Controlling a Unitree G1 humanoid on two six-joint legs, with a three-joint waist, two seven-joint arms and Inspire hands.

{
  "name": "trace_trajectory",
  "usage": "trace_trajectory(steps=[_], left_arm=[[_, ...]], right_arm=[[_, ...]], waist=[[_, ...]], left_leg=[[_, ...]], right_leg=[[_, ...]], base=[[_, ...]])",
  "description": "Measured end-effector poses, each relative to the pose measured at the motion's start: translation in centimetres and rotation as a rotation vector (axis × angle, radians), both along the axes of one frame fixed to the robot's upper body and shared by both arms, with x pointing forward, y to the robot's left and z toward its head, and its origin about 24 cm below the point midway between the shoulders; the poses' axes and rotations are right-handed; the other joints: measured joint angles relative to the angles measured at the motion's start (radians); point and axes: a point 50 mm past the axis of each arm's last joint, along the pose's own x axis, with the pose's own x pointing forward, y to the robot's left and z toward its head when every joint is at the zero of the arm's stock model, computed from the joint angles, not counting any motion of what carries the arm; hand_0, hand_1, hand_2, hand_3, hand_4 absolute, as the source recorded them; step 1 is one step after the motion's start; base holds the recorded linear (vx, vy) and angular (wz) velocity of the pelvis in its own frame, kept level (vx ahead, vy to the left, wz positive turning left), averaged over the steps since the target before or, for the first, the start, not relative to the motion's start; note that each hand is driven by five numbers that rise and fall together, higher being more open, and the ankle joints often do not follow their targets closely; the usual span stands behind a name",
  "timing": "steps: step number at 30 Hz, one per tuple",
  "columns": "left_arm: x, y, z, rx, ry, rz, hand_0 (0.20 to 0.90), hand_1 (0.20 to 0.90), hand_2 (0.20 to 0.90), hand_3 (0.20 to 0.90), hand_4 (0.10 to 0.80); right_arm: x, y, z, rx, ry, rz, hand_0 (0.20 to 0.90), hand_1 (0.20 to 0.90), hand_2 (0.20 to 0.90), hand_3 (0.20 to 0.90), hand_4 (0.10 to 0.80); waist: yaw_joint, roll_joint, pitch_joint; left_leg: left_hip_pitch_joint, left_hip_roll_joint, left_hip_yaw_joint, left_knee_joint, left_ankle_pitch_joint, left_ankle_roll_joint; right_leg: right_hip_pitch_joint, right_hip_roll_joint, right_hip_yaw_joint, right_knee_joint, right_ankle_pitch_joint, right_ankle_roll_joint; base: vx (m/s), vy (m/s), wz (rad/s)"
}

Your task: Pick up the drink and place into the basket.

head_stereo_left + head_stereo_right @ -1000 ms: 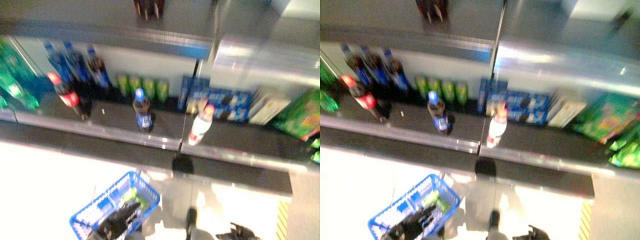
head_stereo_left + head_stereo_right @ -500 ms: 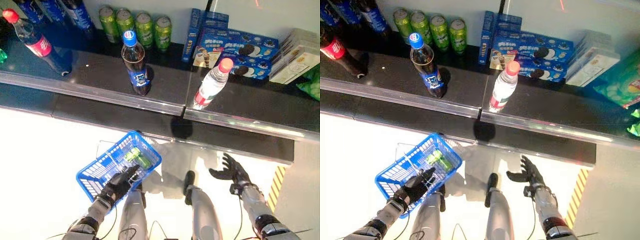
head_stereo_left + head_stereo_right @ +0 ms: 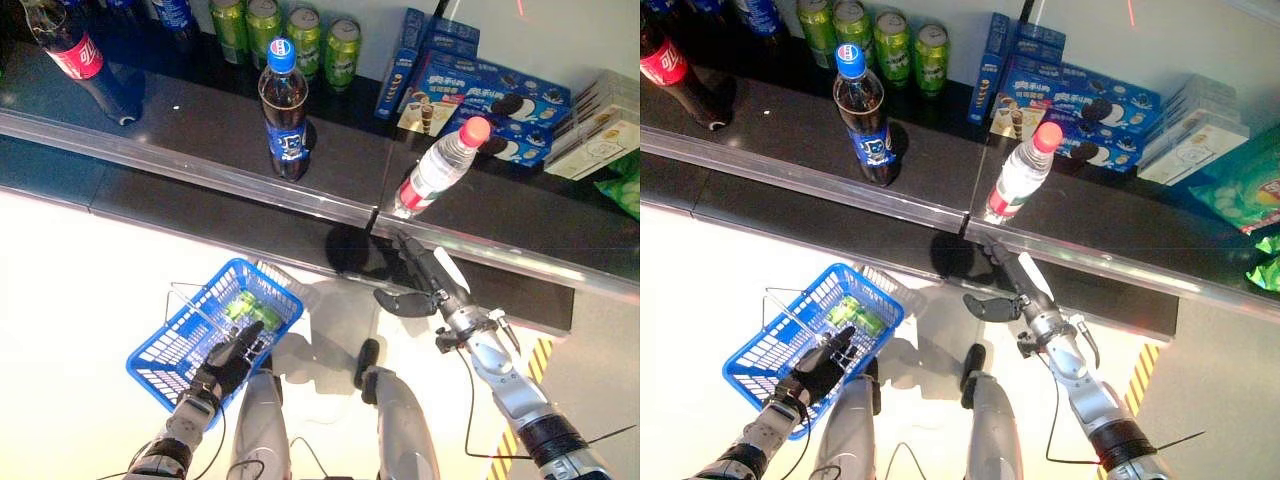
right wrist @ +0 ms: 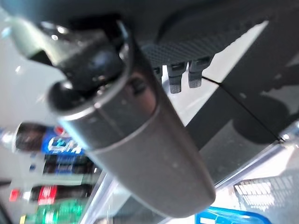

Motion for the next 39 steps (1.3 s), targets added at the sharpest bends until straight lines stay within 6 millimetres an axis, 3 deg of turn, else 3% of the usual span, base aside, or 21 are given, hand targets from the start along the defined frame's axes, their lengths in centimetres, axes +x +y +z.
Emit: trace_trajectory(steps=[9,17,39], left_arm=[[-0.1,0.2,0.0,0.018,-0.009,0.004,0.3,0.3,0.3,0.2,0.1],[-0.3,0.1,-0.1,0.012,-0.003,0.007,0.3,0.3,0.3,0.2,0.1],[-0.9,-0.1,-0.6,-0.008,0.021,0.014,0.3,0.3,0.3,0.2,0.1]], right_arm=[[-0.2,0.3,1.5,0.069,-0.053,0.02,0.9,0.9,0.9,0.9,0.8],[0.3,-2.0,2.7,0.249,-0.082,-0.092,0.9,0.9,0.9,0.9,0.8],[0.7,-3.5,2.9,0.359,-0.108,-0.217,0.9,0.9,0.9,0.9,0.8]], waist=[[-0.005,0.002,0.038],[-0.018,0.017,0.052],[-0.012,0.043,0.079]], left_leg=[[0.025,-0.002,0.0,-0.011,0.003,-0.001],[0.037,-0.004,-0.001,-0.016,0.005,0.001],[0.091,-0.007,-0.012,-0.017,0.006,-0.001]], right_leg=[[0.026,-0.005,-0.009,-0.005,-0.001,0.001],[0.037,-0.009,-0.014,-0.002,-0.004,0.003],[0.093,-0.015,-0.024,0.012,-0.015,0.001]], base=[[0.012,0.024,0.02],[0.034,0.004,0.01],[0.007,0.003,0.01]])
